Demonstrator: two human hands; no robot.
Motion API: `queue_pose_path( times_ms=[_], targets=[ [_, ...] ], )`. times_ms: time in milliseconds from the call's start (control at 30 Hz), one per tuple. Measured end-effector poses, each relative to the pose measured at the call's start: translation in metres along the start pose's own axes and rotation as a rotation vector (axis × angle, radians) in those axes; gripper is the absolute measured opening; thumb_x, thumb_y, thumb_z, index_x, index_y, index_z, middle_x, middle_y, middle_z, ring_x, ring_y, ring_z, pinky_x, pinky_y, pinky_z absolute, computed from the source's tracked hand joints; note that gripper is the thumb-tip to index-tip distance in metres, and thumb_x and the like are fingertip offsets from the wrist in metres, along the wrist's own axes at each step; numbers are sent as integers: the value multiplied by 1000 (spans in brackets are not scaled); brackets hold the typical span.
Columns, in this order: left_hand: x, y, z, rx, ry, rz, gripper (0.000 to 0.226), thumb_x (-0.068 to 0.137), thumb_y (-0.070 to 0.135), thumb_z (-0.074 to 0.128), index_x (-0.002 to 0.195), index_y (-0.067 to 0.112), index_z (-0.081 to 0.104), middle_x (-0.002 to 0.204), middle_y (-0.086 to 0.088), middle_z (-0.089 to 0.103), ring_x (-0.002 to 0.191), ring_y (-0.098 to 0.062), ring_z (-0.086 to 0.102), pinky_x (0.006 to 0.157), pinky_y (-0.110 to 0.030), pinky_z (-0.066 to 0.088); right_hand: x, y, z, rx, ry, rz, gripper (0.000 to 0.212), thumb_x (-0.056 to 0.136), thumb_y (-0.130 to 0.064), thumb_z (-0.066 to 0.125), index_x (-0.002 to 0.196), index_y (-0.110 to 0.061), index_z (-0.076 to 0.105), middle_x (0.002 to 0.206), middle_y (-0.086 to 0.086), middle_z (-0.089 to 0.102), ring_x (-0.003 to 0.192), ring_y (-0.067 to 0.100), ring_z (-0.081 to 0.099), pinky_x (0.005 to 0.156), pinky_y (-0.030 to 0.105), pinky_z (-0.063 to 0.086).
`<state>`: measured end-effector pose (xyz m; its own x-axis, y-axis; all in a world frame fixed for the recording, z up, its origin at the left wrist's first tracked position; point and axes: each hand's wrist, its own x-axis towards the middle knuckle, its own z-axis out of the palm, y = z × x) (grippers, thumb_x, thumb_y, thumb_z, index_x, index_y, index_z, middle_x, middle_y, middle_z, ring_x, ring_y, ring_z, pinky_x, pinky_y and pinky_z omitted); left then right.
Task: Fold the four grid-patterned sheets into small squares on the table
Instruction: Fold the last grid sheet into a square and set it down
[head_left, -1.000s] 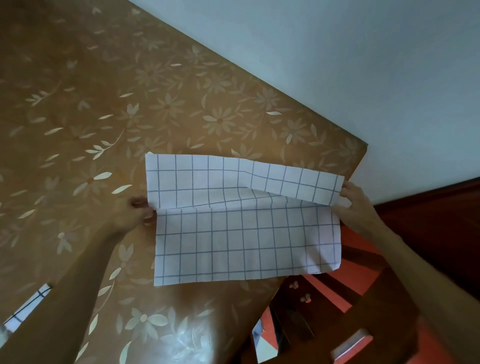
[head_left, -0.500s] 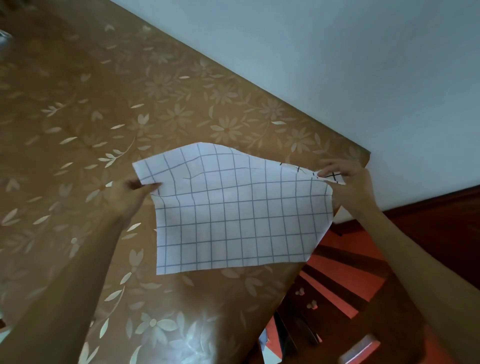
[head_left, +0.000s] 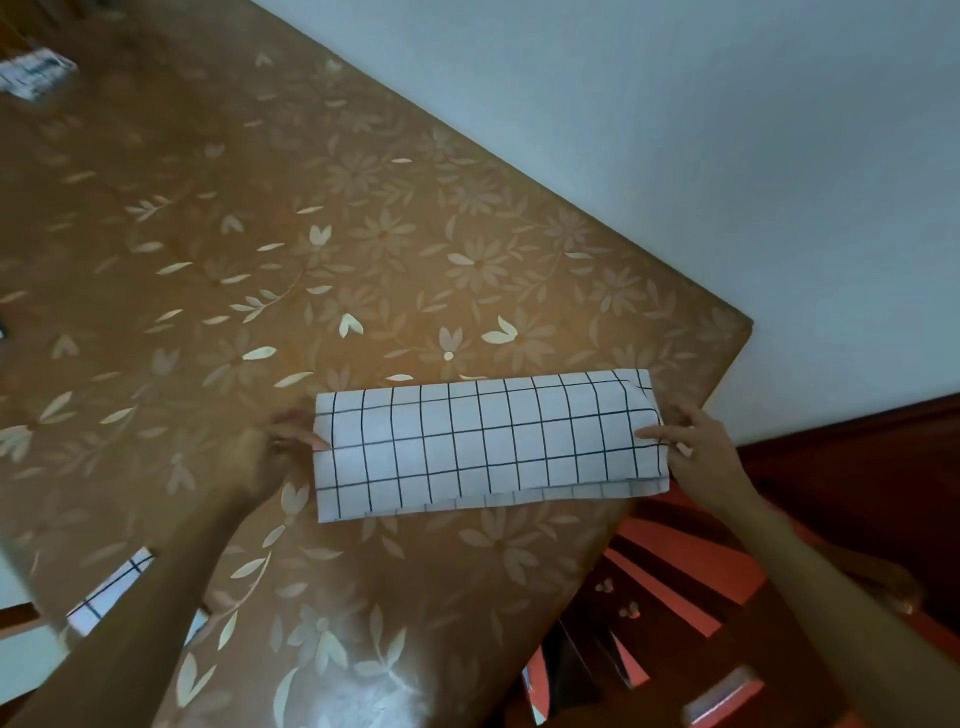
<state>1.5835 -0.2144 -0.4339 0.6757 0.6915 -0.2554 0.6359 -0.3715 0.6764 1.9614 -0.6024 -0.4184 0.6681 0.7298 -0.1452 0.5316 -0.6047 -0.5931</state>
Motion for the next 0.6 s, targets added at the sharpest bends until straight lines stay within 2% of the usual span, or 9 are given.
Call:
queue_pose_path(
  times_ms=[33,100,167,233,300,400,467,533,600],
  targets=[
    [0,1,0,102,45,-6,67,76,-16,56,69,49,75,122,-1,69,108,-37,65,87,-47,55,-1,-5,-1,19,37,-9,50,73,27,52,97,-7,79,134,3,54,122,19,55,103,21,47],
    [-1,23,4,214,122,-30,59,79,-16,53,75,40,72,128,-5,67,107,-35,66,83,-43,54,-6,-22,-7,104,122,19,51,70,31,48,95,-1,78,128,-3,52,115,-10,51,92,-2,37],
    [0,51,16,240,193,-29,39,84,-12,52,89,21,73,130,-6,65,106,-35,64,80,-36,49,-9,-33,-7,208,183,63,45,73,23,49,84,-8,79,127,-11,56,113,-21,47,89,0,39],
    [7,74,38,289,205,108,35,84,-10,54,103,15,69,129,-7,63,107,-35,62,82,-39,52,-11,-38,0,208,245,22,33,78,2,52,77,-20,77,125,-9,62,121,-4,50,96,23,48],
    [14,97,70,328,154,260,35,88,-2,56,118,13,64,132,-9,60,112,-34,57,88,-45,52,-5,-44,13,146,305,-98,28,82,-12,49,83,-18,76,120,-4,66,119,14,55,98,44,48],
    [24,137,125,399,31,373,45,102,22,46,146,14,44,149,-14,44,134,-35,41,109,-48,40,19,-64,34,19,315,-229,32,87,-12,45,103,-13,72,123,2,65,118,21,57,104,40,41],
    [30,153,158,470,-98,347,55,106,39,32,156,17,24,164,-13,20,151,-34,17,121,-50,22,39,-74,53,-150,200,-249,39,91,-14,43,123,-10,64,136,10,59,129,27,52,110,41,39],
    [36,150,180,559,-179,331,64,105,49,24,158,17,13,167,-11,7,154,-32,7,123,-55,15,55,-77,73,-322,28,-236,48,96,-15,45,144,-6,46,154,14,41,145,28,35,118,45,30],
    [37,142,190,671,-199,353,69,102,54,20,158,14,15,167,-12,8,154,-33,10,120,-58,21,61,-75,91,-412,-102,-244,58,102,-22,41,155,-6,24,164,13,17,153,26,13,122,42,12]
  ],
)
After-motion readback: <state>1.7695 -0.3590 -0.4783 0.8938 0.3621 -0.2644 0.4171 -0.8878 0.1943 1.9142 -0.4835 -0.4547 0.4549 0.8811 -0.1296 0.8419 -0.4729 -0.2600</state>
